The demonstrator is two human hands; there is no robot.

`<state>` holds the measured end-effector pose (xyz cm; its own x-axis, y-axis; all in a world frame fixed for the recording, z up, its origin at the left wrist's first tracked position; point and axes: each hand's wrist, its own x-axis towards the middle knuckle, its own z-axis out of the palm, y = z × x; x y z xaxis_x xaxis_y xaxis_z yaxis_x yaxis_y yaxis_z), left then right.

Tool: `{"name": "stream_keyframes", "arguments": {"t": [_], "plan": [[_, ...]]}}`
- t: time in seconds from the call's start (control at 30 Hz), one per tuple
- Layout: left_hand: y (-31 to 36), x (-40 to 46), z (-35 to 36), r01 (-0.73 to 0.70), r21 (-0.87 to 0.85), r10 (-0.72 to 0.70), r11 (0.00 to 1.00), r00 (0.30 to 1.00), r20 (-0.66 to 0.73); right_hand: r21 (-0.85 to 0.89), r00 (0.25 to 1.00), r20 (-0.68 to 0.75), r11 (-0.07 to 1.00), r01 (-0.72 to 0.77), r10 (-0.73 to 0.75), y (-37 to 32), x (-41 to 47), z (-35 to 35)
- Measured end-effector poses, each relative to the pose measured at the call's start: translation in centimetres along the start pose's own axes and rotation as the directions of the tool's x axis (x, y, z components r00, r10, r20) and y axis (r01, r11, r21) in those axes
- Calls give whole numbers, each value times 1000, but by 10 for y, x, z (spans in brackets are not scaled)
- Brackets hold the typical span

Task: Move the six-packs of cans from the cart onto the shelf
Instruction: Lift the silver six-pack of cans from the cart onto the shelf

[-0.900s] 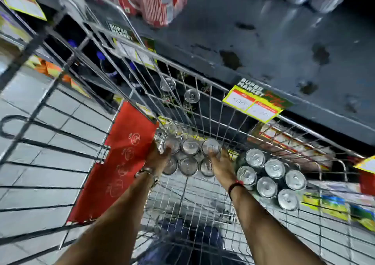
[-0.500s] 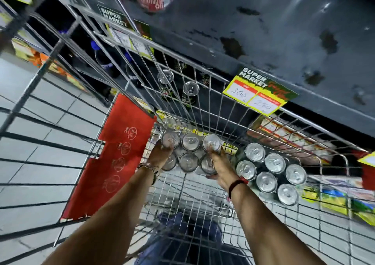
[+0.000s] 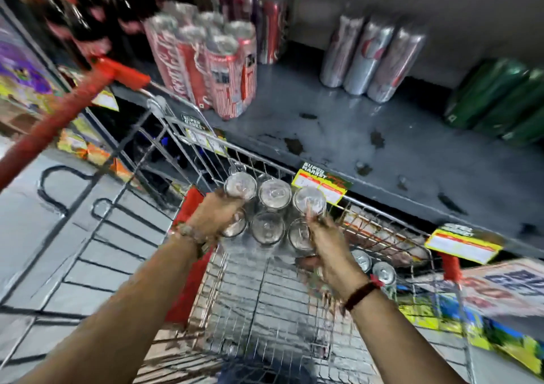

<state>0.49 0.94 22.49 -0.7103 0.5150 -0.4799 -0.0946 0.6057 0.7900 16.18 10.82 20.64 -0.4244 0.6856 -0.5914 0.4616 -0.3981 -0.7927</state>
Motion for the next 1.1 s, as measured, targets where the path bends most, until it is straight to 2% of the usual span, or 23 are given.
{"name": "stream_keyframes", "arguments": {"t": [0.1, 0.2, 0.3, 0.37, 0.57, 0.67, 0.87, 1.0, 1.1], "plan": [[43, -16, -17, -99, 52, 98, 994, 995, 23, 60, 992, 11, 991, 122, -123, -38, -21, -9], [90, -37, -30, -218, 105, 209, 970, 974, 89, 57, 982, 3, 980, 190, -190, -77, -30, -22], [122, -39, -40, -270, 145, 257, 952, 961, 100, 31, 972, -15, 971, 236, -236, -113, -25, -31], [141, -31, -41, -248, 178, 226, 952, 965, 134, 14, 970, -34, 971, 240, -240, -131, -19, -37], [180, -6, -29, -131, 74, 121, 989, 985, 120, -7, 956, -63, 958, 285, -285, -174, 1, -58], [199, 14, -15, -127, 26, 123, 992, 986, 117, -42, 949, -92, 953, 299, -302, -191, 22, -69], [217, 52, 15, -115, 33, 108, 993, 983, 151, -98, 945, -152, 956, 277, -290, -205, 59, -85], [219, 67, 23, -162, 72, 154, 984, 982, 111, -84, 941, -165, 954, 287, -297, -205, 72, -89], [214, 66, 19, -192, 14, 189, 981, 975, 116, -54, 939, -171, 954, 293, -298, -200, 75, -89]]}}
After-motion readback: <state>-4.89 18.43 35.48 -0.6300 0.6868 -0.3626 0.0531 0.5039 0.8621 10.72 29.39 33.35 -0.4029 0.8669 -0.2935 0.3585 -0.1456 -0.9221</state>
